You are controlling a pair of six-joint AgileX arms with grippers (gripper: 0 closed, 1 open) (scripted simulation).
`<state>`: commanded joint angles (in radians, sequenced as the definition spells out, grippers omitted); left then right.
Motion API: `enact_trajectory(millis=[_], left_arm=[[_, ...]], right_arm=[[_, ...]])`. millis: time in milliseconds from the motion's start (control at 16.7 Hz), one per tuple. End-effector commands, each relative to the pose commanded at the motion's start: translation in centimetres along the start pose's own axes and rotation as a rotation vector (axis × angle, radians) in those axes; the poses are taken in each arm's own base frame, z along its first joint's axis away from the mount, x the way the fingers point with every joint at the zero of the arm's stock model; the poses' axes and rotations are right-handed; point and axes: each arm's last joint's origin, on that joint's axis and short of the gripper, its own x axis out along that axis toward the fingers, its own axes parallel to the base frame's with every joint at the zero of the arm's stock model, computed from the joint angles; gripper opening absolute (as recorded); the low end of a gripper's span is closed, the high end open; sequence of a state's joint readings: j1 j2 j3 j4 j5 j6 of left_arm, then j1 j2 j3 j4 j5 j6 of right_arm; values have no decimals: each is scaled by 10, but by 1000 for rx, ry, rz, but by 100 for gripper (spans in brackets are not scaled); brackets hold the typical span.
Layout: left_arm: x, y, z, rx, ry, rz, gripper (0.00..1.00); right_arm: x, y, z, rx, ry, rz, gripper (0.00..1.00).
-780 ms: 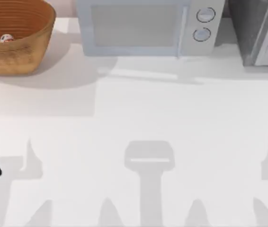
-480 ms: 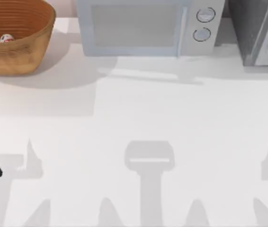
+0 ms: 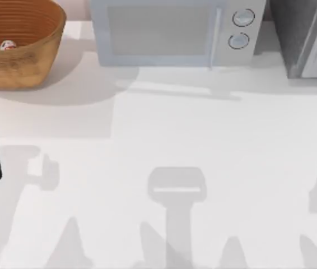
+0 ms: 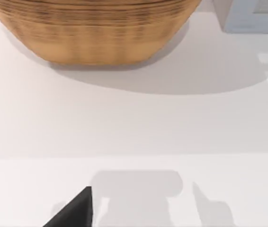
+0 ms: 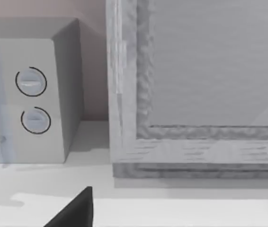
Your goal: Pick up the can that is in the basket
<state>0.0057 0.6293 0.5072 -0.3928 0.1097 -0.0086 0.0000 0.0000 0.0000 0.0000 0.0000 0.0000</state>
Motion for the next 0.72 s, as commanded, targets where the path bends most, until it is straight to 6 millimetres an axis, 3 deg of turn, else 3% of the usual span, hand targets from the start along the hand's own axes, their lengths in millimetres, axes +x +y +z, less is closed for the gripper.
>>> enact_trajectory(millis=[300, 540, 720], left_arm=[[45, 6, 103, -24, 229, -58, 100], [112, 22, 176, -41, 344, -84, 100], [173, 41, 206, -59, 423, -89, 100]], right_arm=[[0, 0, 0, 0, 0, 0, 100], [0, 0, 0, 0, 0, 0, 100], [0, 0, 0, 0, 0, 0, 100]])
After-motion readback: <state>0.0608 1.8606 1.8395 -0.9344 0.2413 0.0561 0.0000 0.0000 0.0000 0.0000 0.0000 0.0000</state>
